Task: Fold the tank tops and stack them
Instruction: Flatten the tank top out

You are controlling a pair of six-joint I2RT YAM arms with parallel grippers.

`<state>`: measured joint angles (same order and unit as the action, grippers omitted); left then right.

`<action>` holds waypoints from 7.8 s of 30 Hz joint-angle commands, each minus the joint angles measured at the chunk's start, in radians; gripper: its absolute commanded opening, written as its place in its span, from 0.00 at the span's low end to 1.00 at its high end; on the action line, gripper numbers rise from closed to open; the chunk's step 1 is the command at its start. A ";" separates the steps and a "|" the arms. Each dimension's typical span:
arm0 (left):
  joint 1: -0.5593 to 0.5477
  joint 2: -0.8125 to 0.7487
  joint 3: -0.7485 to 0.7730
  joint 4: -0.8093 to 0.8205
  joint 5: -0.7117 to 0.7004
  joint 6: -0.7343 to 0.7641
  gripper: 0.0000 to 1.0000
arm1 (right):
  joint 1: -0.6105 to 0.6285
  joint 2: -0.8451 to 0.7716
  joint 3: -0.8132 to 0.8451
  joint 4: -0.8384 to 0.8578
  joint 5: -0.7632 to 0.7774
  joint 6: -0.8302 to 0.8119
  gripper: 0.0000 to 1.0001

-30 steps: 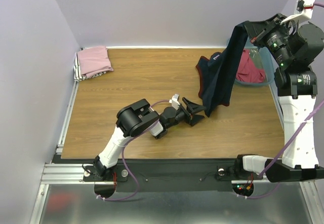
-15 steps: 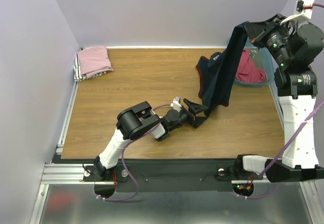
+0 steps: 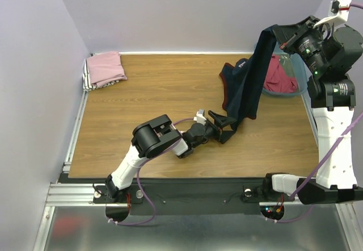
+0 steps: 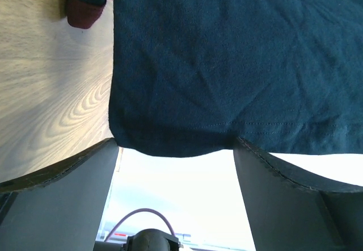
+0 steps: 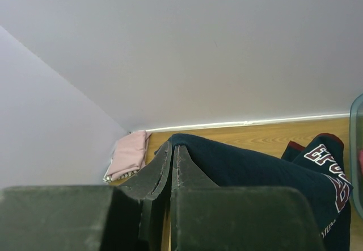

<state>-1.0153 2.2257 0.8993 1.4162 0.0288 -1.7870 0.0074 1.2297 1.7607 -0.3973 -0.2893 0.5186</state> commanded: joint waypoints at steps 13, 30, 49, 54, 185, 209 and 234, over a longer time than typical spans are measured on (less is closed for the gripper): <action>-0.055 0.006 0.039 -0.063 -0.072 -0.045 0.95 | -0.003 -0.033 0.059 0.034 -0.025 0.015 0.00; -0.032 -0.009 0.121 -0.264 -0.110 0.000 0.86 | -0.003 -0.022 0.125 -0.006 -0.028 0.018 0.01; 0.000 -0.066 0.076 -0.085 -0.193 0.115 0.69 | -0.003 -0.025 0.148 -0.031 -0.039 0.029 0.01; 0.003 -0.061 0.062 -0.011 -0.193 0.138 0.67 | -0.003 -0.026 0.141 -0.031 -0.039 0.031 0.01; 0.296 -0.802 -0.300 -1.188 -0.083 1.003 0.00 | -0.004 -0.346 -0.929 0.054 0.182 -0.019 0.01; 0.440 -1.233 0.912 -1.738 -0.240 1.226 0.00 | -0.003 -0.214 0.149 -0.071 0.271 -0.009 0.00; 0.837 -0.435 1.419 -1.478 0.287 1.091 0.00 | -0.003 0.526 0.459 0.273 -0.068 0.142 0.00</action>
<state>-0.2390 1.6192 2.1521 -0.1867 0.0944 -0.6376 0.0074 1.6409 2.0270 -0.2909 -0.2863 0.6254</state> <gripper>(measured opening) 0.033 0.022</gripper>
